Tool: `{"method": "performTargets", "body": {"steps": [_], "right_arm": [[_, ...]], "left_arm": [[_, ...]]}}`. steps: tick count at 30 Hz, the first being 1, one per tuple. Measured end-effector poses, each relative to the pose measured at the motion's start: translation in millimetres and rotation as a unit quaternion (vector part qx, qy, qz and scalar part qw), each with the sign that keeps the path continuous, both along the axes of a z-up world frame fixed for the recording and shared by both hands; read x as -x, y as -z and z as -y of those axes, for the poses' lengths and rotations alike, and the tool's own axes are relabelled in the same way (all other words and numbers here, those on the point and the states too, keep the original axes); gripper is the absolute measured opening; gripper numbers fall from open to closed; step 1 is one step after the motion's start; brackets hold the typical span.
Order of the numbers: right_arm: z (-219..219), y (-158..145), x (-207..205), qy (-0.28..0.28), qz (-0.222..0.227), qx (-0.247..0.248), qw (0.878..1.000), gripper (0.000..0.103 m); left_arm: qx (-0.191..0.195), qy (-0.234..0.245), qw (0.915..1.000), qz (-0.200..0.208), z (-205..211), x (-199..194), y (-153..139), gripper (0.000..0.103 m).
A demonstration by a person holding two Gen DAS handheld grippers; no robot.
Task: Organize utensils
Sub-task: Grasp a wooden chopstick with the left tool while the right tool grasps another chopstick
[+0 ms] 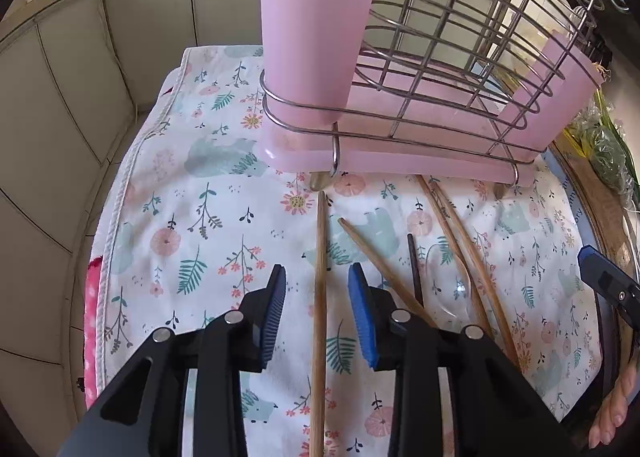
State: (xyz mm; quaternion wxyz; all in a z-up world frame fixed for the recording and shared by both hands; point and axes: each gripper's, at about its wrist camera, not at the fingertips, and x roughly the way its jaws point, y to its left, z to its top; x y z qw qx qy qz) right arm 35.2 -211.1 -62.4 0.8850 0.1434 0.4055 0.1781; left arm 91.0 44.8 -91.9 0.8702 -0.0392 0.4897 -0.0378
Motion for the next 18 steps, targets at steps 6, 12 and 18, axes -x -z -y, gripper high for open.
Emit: {"method": "performTargets", "body": {"steps": [6, 12, 18], "right_arm": [[-13, 10, -7, -0.017, -0.016, 0.005, 1.000, 0.035], [-32, 24, -19, -0.035, -0.041, 0.015, 0.998, 0.028], [-57, 36, -39, -0.055, -0.063, 0.043, 0.996, 0.020]], "left_arm": [[0.005, -0.011, 0.9998, -0.019, -7, -5, 14, 0.015], [0.024, -0.015, 0.9995, -0.015, -18, -2, 13, 0.006], [0.030, -0.024, 0.9991, -0.016, -32, 4, 10, 0.006]]}}
